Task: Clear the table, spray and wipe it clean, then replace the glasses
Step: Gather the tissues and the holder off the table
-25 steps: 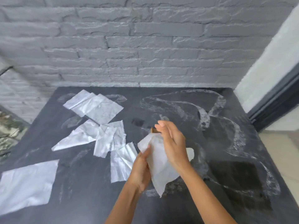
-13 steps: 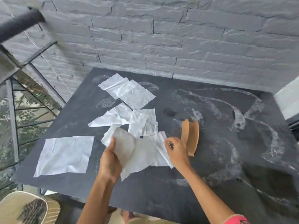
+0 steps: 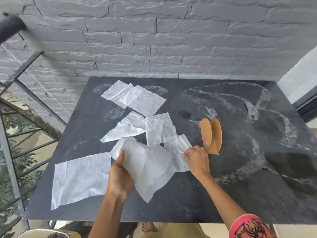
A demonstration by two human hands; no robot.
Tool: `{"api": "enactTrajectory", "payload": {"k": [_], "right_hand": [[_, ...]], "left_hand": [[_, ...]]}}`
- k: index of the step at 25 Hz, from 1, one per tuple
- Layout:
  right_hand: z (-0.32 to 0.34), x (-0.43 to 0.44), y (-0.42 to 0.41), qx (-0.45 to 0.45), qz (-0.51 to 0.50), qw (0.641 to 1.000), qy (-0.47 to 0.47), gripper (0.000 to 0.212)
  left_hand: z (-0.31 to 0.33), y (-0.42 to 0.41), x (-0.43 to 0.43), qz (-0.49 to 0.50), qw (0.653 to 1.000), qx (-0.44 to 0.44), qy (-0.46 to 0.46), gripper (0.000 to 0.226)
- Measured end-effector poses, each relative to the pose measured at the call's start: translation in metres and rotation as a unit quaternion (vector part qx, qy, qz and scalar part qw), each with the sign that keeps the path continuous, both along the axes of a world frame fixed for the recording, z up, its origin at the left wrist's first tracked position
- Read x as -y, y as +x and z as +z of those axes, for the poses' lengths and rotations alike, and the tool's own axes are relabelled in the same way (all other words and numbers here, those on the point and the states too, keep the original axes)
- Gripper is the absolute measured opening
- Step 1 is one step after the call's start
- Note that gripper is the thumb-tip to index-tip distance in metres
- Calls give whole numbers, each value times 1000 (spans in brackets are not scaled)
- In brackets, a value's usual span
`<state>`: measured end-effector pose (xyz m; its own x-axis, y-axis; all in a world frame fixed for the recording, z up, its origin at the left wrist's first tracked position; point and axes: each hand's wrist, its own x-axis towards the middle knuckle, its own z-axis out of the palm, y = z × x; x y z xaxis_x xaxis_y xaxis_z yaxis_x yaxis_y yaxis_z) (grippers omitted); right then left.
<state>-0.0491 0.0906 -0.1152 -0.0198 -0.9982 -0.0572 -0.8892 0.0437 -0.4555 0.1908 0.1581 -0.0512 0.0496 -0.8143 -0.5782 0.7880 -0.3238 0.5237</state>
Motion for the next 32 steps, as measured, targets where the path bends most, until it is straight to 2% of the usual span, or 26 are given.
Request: {"api": "enactTrajectory", "payload": {"k": [2, 5, 7, 9, 13, 16, 19, 21, 23, 25, 28, 30, 32], "right_hand": [[12, 4, 4, 143, -73, 987, 24, 12], [43, 11, 10, 345, -179, 920, 47, 19], [69, 16, 15, 419, -224, 879, 40, 24], [95, 18, 21, 452, -233, 861, 20, 26], [130, 19, 54, 463, -160, 871, -26, 18], [134, 24, 95, 437, -103, 894, -20, 20], [130, 27, 131, 422, -53, 904, 42, 17], [125, 26, 139, 435, -22, 896, 89, 18], [118, 26, 134, 405, 12, 909, 96, 20], [112, 25, 126, 353, 56, 929, 101, 25], [99, 28, 117, 301, 119, 942, 93, 33], [91, 33, 111, 295, 133, 943, 75, 42], [79, 44, 102, 298, 104, 947, 59, 43]], "left_hand": [[2, -2, 4, 1, 1000, 0, 8, 35], [7, -8, 11, 12, 1000, 15, 25, 31], [11, -11, 16, 22, 999, 35, 19, 34], [15, -14, 22, 34, 998, 56, 20, 36], [18, -22, 30, 17, 995, 91, 32, 47], [18, -32, 33, -22, 998, 64, 20, 48], [18, -42, 36, -35, 997, 65, -3, 45], [19, -43, 36, -34, 999, 23, -27, 54], [23, -40, 32, -37, 998, -6, -51, 65], [20, -37, 27, -60, 997, 13, -55, 61], [9, -35, 23, -85, 991, 96, -29, 40], [4, -31, 21, -69, 993, 95, -6, 36], [2, -27, 20, -38, 997, 66, 15, 43]]}}
